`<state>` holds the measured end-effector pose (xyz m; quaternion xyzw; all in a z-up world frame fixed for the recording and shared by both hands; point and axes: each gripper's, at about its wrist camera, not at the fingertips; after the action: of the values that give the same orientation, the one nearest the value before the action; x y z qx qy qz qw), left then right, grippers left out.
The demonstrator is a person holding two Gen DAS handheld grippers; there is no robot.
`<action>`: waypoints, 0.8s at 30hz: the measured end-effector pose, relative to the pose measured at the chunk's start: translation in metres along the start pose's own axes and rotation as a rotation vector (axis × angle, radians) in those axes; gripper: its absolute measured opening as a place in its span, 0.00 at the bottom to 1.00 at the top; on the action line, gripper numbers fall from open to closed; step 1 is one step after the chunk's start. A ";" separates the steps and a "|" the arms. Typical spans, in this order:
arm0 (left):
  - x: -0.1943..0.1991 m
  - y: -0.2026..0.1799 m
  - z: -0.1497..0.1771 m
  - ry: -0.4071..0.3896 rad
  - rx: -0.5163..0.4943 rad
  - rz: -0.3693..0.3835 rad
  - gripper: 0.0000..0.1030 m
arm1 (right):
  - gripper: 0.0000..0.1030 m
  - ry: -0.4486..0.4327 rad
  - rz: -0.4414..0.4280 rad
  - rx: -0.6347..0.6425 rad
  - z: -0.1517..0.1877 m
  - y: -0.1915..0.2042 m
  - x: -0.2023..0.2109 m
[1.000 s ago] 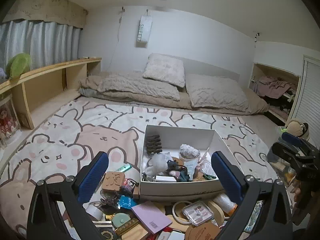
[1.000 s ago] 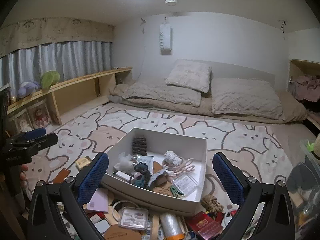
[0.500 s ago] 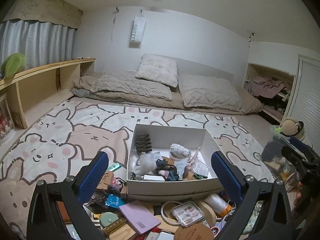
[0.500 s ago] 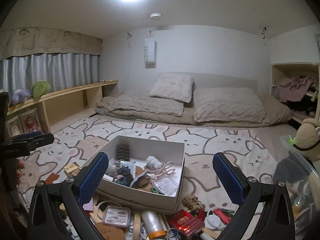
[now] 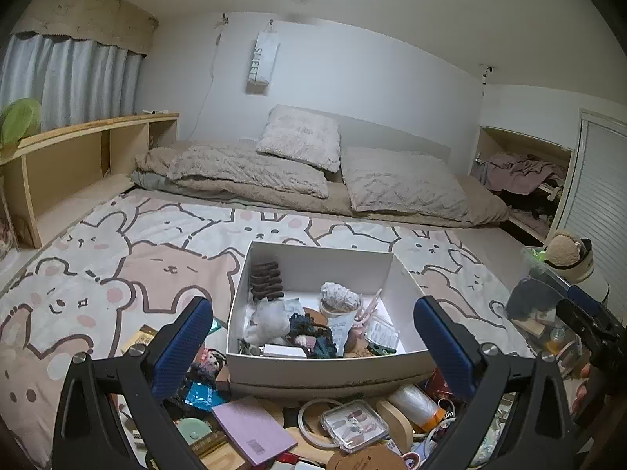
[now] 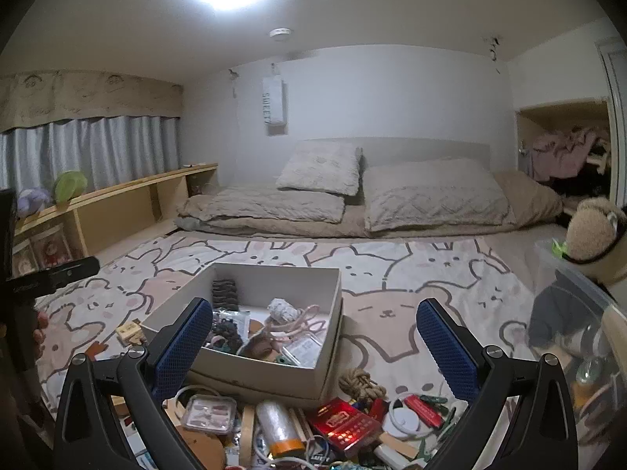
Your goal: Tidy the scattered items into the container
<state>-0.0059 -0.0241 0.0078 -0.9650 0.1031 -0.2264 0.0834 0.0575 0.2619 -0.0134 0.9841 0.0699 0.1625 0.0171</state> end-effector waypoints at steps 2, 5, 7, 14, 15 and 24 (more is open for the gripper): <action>-0.001 0.001 0.002 0.006 0.013 0.004 1.00 | 1.00 0.007 0.006 -0.011 0.002 -0.005 -0.002; -0.002 0.004 0.004 0.016 0.030 0.002 1.00 | 1.00 0.016 0.019 -0.021 0.006 -0.012 -0.004; -0.003 0.005 0.007 0.029 0.036 -0.007 1.00 | 1.00 0.028 0.028 -0.030 0.008 -0.017 -0.006; -0.006 0.013 0.019 0.091 0.034 -0.060 1.00 | 1.00 0.058 0.026 -0.080 0.006 -0.036 -0.012; -0.006 0.014 0.020 0.097 0.030 -0.067 1.00 | 1.00 0.059 0.030 -0.083 0.006 -0.038 -0.012; -0.011 0.029 0.035 0.161 -0.008 -0.108 1.00 | 1.00 0.156 0.050 -0.006 0.025 -0.045 -0.021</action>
<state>-0.0045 -0.0452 -0.0336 -0.9481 0.0582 -0.3071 0.0588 0.0401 0.3035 -0.0464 0.9698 0.0462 0.2392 0.0106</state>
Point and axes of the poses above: each gripper's, at about its wrist camera, not at the fingertips, and x roughly against the way its jaws point, y to its left, z to its underside, and after that the axes turned 2 degrees about x, right-handed
